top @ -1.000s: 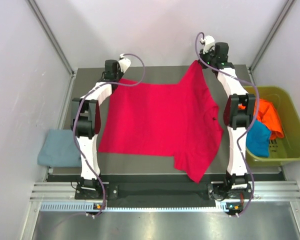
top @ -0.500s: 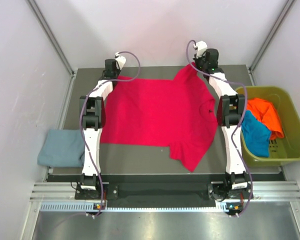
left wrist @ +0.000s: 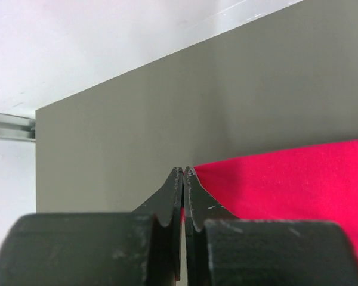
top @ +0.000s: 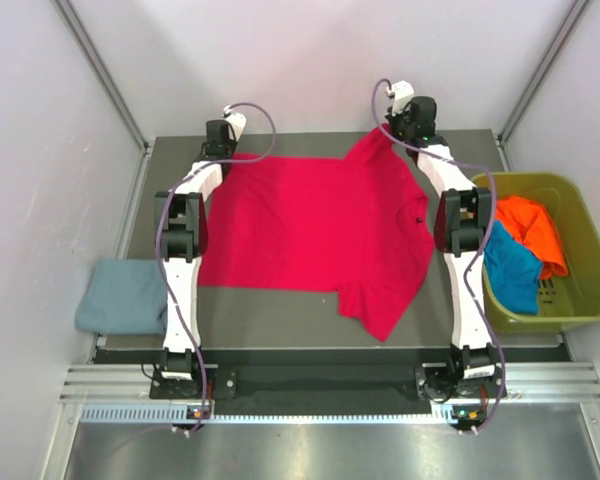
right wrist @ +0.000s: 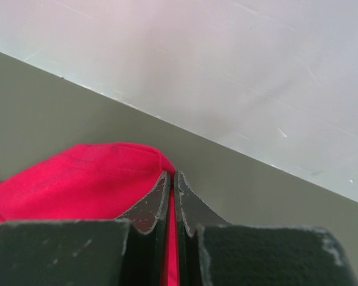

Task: Fold and stack the t-shirts
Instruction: Fold the tshirt

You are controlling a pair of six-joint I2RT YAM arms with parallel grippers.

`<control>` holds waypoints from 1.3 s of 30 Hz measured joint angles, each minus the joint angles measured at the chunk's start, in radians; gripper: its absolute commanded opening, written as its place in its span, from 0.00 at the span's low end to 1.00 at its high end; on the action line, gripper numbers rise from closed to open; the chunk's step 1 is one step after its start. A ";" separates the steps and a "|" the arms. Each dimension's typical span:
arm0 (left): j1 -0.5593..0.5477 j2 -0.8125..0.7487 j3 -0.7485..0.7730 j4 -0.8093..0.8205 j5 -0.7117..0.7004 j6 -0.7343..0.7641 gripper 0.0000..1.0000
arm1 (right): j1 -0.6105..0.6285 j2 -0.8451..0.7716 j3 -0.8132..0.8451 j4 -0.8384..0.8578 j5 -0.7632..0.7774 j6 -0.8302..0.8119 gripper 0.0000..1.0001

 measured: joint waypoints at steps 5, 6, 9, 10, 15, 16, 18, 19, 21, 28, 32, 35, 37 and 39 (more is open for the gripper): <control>0.001 -0.063 -0.036 -0.004 0.016 -0.005 0.00 | 0.000 -0.079 -0.055 -0.045 -0.026 0.000 0.00; 0.001 -0.077 -0.037 -0.008 0.023 -0.005 0.00 | 0.000 -0.101 -0.069 -0.063 -0.033 0.000 0.00; 0.001 -0.126 -0.041 -0.035 0.042 -0.005 0.00 | 0.000 -0.200 -0.142 -0.103 -0.061 0.000 0.00; 0.001 -0.144 -0.041 -0.051 0.049 -0.006 0.00 | 0.000 -0.232 -0.166 -0.114 -0.070 0.000 0.00; 0.002 -0.256 -0.111 -0.101 0.077 -0.008 0.00 | 0.000 -0.420 -0.315 -0.166 -0.114 0.000 0.00; 0.002 -0.280 -0.135 -0.109 0.082 -0.008 0.00 | 0.000 -0.449 -0.342 -0.171 -0.120 0.000 0.00; 0.002 -0.330 -0.190 -0.119 0.091 -0.009 0.00 | 0.000 -0.502 -0.389 -0.192 -0.131 -0.001 0.00; 0.002 -0.349 -0.212 -0.127 0.093 -0.009 0.00 | 0.000 -0.525 -0.412 -0.203 -0.136 -0.001 0.00; 0.002 -0.377 -0.251 -0.136 0.099 -0.010 0.00 | 0.000 -0.554 -0.449 -0.225 -0.144 -0.002 0.00; 0.002 -0.453 -0.378 -0.160 0.109 -0.029 0.00 | 0.000 -0.632 -0.583 -0.299 -0.160 -0.002 0.00; 0.002 -0.489 -0.429 -0.178 0.109 -0.038 0.00 | 0.000 -0.699 -0.660 -0.331 -0.163 -0.002 0.00; 0.003 -0.525 -0.466 -0.181 0.109 -0.041 0.00 | 0.000 -0.753 -0.698 -0.344 -0.164 -0.001 0.00; 0.005 -0.549 -0.483 -0.182 0.109 -0.044 0.00 | 0.000 -0.792 -0.719 -0.347 -0.167 0.001 0.00; 0.007 -0.572 -0.494 -0.183 0.109 -0.048 0.00 | 0.000 -0.823 -0.731 -0.348 -0.169 0.002 0.00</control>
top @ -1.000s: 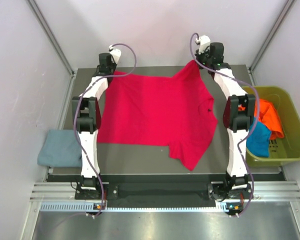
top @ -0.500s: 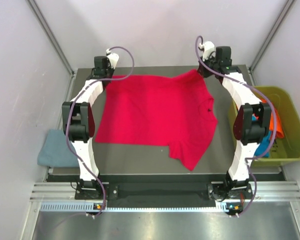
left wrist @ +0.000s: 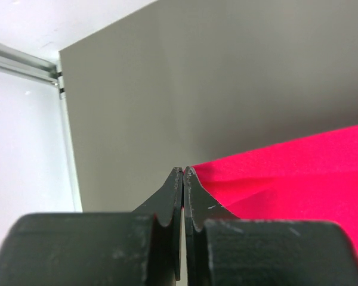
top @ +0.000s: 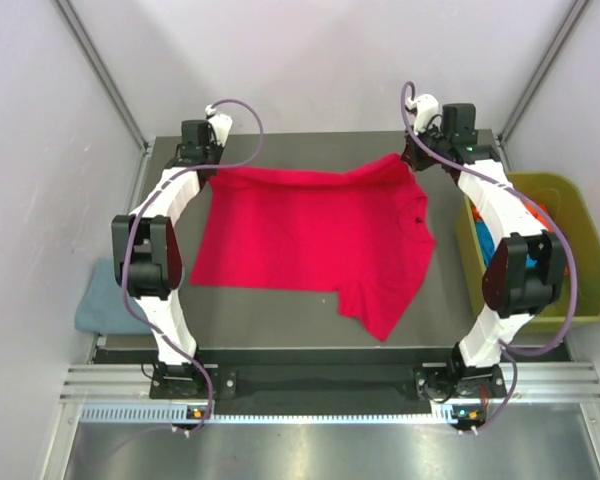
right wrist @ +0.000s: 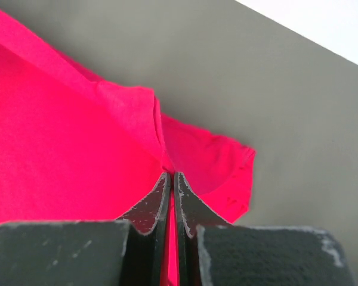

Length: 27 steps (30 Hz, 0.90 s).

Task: Fold and stack the t-shirts
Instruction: Fold the tshirt

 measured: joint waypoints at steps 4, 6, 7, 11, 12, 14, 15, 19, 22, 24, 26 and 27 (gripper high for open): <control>0.007 -0.039 -0.015 -0.002 0.000 -0.008 0.00 | 0.000 -0.056 -0.028 -0.007 -0.002 0.000 0.00; 0.010 -0.055 -0.026 -0.003 0.001 -0.010 0.00 | 0.000 -0.077 -0.049 -0.010 -0.006 0.000 0.00; 0.011 -0.061 -0.031 -0.003 0.002 -0.011 0.00 | 0.000 -0.089 -0.065 -0.014 -0.008 0.000 0.00; 0.014 -0.079 -0.063 -0.006 0.007 -0.011 0.00 | 0.003 -0.117 -0.119 -0.024 -0.010 -0.001 0.00; 0.014 -0.083 -0.072 -0.005 0.008 -0.012 0.00 | 0.005 -0.122 -0.129 -0.028 -0.010 -0.001 0.00; 0.014 -0.091 -0.098 -0.007 0.008 -0.013 0.00 | 0.006 -0.130 -0.152 -0.036 -0.011 -0.001 0.00; 0.014 -0.095 -0.109 -0.009 0.008 -0.013 0.00 | 0.006 -0.134 -0.161 -0.037 -0.012 -0.002 0.00; 0.014 -0.106 -0.151 -0.015 0.008 -0.014 0.00 | 0.006 -0.151 -0.194 -0.043 -0.014 -0.003 0.00; 0.014 -0.114 -0.177 -0.020 0.011 -0.018 0.00 | 0.006 -0.168 -0.223 -0.045 -0.017 -0.005 0.00; 0.014 -0.118 -0.190 -0.029 0.014 -0.026 0.00 | 0.007 -0.177 -0.242 -0.045 -0.020 -0.005 0.00; 0.014 -0.119 -0.197 -0.042 0.016 -0.039 0.00 | 0.008 -0.187 -0.265 -0.048 -0.026 -0.005 0.00; 0.014 -0.119 -0.201 -0.049 0.016 -0.046 0.00 | 0.010 -0.192 -0.277 -0.050 -0.029 -0.006 0.00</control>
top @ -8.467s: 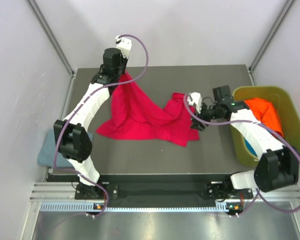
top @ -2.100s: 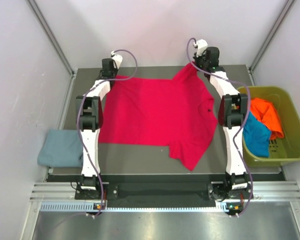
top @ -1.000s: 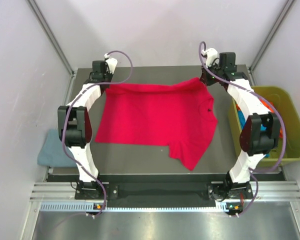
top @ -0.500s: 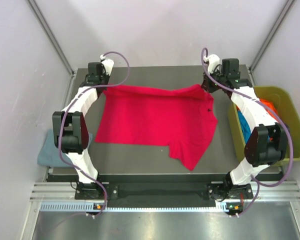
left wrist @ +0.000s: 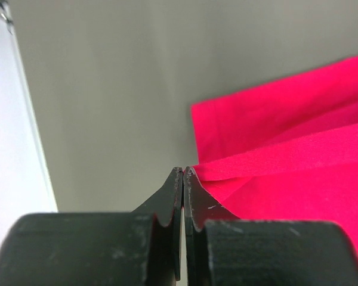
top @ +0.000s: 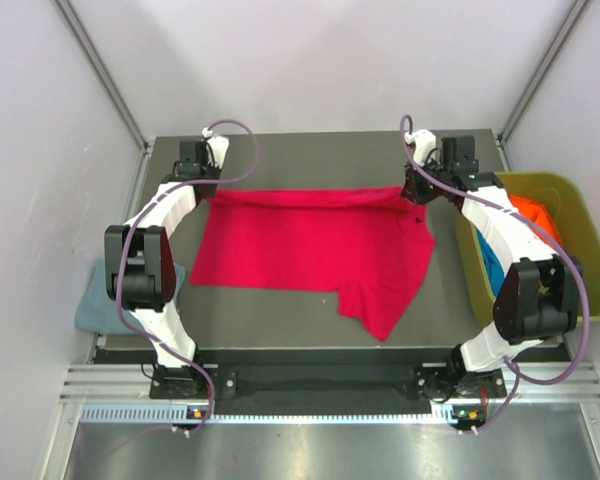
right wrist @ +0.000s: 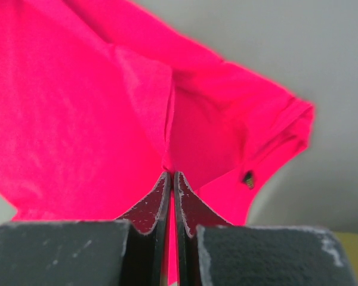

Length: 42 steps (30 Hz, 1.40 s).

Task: Fold and stack the t-shirts
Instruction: Fold the tshirt

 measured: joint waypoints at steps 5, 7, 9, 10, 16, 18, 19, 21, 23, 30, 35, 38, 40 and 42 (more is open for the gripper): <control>0.000 0.000 -0.005 -0.047 -0.002 -0.054 0.00 | 0.024 -0.011 -0.066 -0.008 -0.025 0.002 0.00; 0.000 0.000 -0.005 -0.069 -0.002 -0.078 0.00 | 0.037 -0.011 -0.085 -0.011 -0.033 0.002 0.00; 0.000 0.001 -0.005 -0.088 -0.005 -0.100 0.08 | 0.047 -0.010 -0.092 -0.022 -0.040 0.002 0.00; 0.000 0.001 -0.005 -0.096 -0.007 -0.108 0.14 | 0.049 -0.010 -0.092 -0.025 -0.042 0.002 0.04; 0.002 0.000 -0.005 -0.126 -0.071 -0.172 0.50 | 0.049 -0.011 -0.084 -0.044 -0.051 0.001 0.28; 0.005 -0.006 -0.005 -0.116 -0.095 -0.187 0.52 | 0.049 -0.011 -0.066 -0.060 -0.050 -0.005 0.36; 0.008 -0.014 -0.005 -0.106 -0.101 -0.192 0.52 | 0.049 -0.011 -0.053 -0.066 -0.050 -0.006 0.38; 0.011 -0.024 0.008 -0.100 -0.104 -0.201 0.52 | 0.049 -0.011 -0.027 -0.067 -0.048 -0.010 0.43; 0.013 -0.021 0.045 -0.099 -0.096 -0.212 0.51 | 0.049 -0.011 -0.003 -0.061 -0.047 -0.011 0.43; 0.009 0.078 0.242 -0.147 0.062 -0.288 0.46 | 0.049 0.095 0.084 0.002 -0.101 0.054 0.43; 0.001 0.197 0.339 -0.257 0.169 -0.349 0.44 | 0.049 0.285 0.147 0.031 -0.167 0.148 0.43; -0.002 0.240 0.342 -0.325 0.209 -0.368 0.44 | 0.049 0.364 0.148 0.033 -0.190 0.187 0.42; -0.002 0.249 0.336 -0.355 0.230 -0.376 0.43 | 0.049 0.400 0.148 0.034 -0.207 0.207 0.42; -0.002 0.250 0.328 -0.382 0.248 -0.385 0.42 | 0.049 0.418 0.148 0.037 -0.219 0.232 0.42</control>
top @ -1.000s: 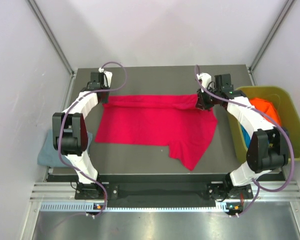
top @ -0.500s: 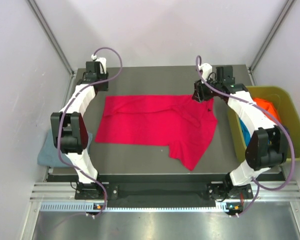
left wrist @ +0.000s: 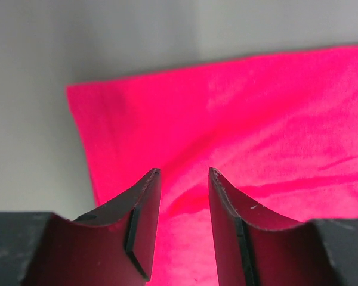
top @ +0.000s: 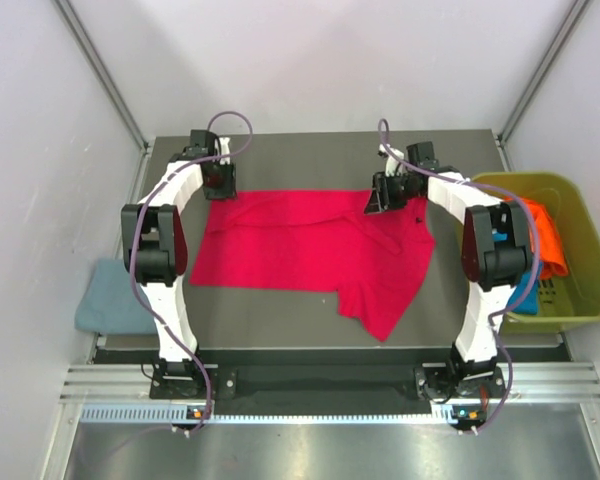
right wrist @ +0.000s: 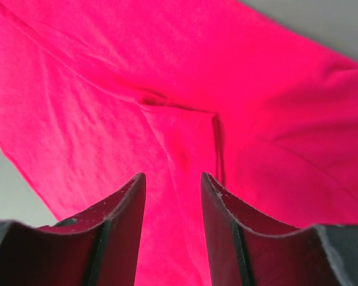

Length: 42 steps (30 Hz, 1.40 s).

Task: Fold and stack the t-shirts
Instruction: Fold the tshirt

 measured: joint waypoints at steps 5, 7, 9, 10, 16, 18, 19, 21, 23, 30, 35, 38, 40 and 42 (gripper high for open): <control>0.000 0.001 -0.011 -0.053 0.022 -0.004 0.41 | 0.002 0.029 0.011 0.017 -0.022 0.043 0.42; 0.000 0.001 -0.016 -0.067 0.023 -0.004 0.41 | 0.006 0.059 0.037 0.024 -0.024 0.053 0.42; 0.000 0.001 -0.026 -0.075 0.023 -0.004 0.40 | 0.011 0.096 0.069 0.034 -0.026 0.062 0.42; 0.000 0.001 -0.031 -0.082 0.023 -0.004 0.40 | 0.013 0.107 0.078 0.039 -0.026 0.067 0.42; 0.000 0.000 -0.059 -0.100 0.023 -0.003 0.40 | 0.019 0.177 0.132 0.050 -0.022 0.079 0.43; 0.000 0.000 -0.067 -0.105 0.023 -0.003 0.40 | 0.019 0.185 0.139 0.051 -0.019 0.079 0.43; 0.000 0.000 -0.069 -0.105 0.023 -0.003 0.40 | 0.019 0.185 0.140 0.049 -0.018 0.079 0.43; 0.000 0.000 -0.072 -0.106 0.023 -0.003 0.40 | 0.019 0.185 0.142 0.049 -0.016 0.079 0.43; 0.000 0.000 -0.072 -0.105 0.023 -0.004 0.39 | 0.019 0.185 0.142 0.048 -0.014 0.079 0.43; 0.000 0.000 -0.072 -0.105 0.023 -0.006 0.39 | 0.019 0.185 0.140 0.045 0.002 0.074 0.35; 0.000 0.000 -0.072 -0.105 0.023 -0.006 0.39 | 0.019 0.185 0.120 0.044 0.006 0.069 0.22; 0.000 0.000 -0.072 -0.105 0.023 -0.006 0.39 | 0.019 0.185 0.108 0.039 0.008 0.068 0.12; 0.000 0.000 -0.072 -0.105 0.023 -0.008 0.38 | 0.019 0.185 0.107 0.033 0.009 0.067 0.03; 0.000 0.000 -0.072 -0.105 0.023 -0.010 0.38 | 0.019 0.185 0.107 0.030 0.009 0.064 0.00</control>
